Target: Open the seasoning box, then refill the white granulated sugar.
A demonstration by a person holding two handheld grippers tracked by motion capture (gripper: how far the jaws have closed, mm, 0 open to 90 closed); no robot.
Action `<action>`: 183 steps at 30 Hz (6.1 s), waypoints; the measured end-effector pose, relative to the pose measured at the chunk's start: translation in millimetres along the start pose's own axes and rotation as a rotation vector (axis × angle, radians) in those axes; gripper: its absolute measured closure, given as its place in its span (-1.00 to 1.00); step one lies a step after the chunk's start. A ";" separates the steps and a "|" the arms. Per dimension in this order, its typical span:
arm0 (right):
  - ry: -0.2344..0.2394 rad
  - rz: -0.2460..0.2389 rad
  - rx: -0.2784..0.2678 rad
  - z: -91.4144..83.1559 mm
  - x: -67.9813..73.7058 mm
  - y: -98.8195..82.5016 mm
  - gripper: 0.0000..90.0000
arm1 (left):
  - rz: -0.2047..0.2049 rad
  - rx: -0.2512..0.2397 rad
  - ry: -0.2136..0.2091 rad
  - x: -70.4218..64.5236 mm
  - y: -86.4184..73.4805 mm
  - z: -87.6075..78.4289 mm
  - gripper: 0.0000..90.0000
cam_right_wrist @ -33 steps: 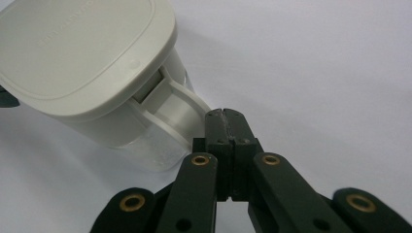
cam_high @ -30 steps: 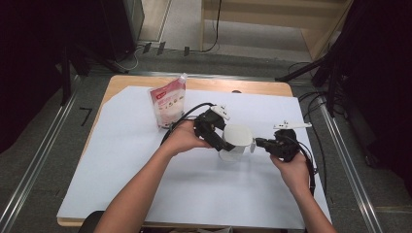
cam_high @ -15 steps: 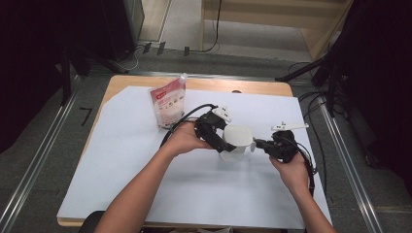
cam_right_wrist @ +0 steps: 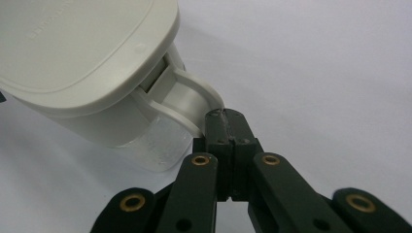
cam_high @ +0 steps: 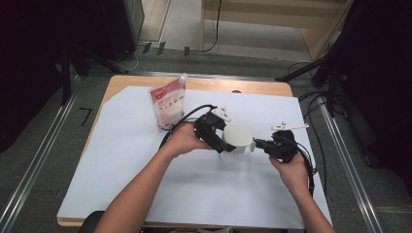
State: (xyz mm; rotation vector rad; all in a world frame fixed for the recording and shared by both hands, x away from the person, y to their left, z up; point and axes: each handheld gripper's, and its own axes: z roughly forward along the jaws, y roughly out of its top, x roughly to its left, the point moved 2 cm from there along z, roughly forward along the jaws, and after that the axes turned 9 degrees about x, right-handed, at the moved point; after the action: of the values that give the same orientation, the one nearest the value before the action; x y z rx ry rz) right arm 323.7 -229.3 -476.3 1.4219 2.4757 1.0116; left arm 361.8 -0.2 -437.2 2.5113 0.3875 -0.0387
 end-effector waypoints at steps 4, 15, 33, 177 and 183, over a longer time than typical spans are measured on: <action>0.001 0.001 0.001 -0.3 0.5 0.0 1.00 | 0.004 0.007 0.006 -0.1 2.0 -2.9 -0.61; 0.026 -0.005 -0.011 -1.9 3.0 0.9 1.00 | 0.002 -0.112 -0.066 -6.8 11.0 -19.8 0.20; 0.025 -0.019 -0.016 -4.3 6.1 0.5 1.00 | 0.079 -0.031 -0.088 -25.3 27.8 -21.0 0.89; 0.106 -0.046 -0.044 -31.2 5.6 -32.3 0.09 | -0.514 -0.184 0.214 87.6 -158.9 -155.0 -0.11; 0.100 -0.030 -0.046 -33.1 3.8 -36.4 0.09 | -0.534 -0.202 0.222 97.8 -146.2 -147.7 -0.06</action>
State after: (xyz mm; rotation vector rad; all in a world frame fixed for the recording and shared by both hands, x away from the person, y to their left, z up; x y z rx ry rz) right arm 281.7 -254.8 -471.6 1.3484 2.5164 1.1526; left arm 405.3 223.4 -407.5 2.1541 1.0865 0.0674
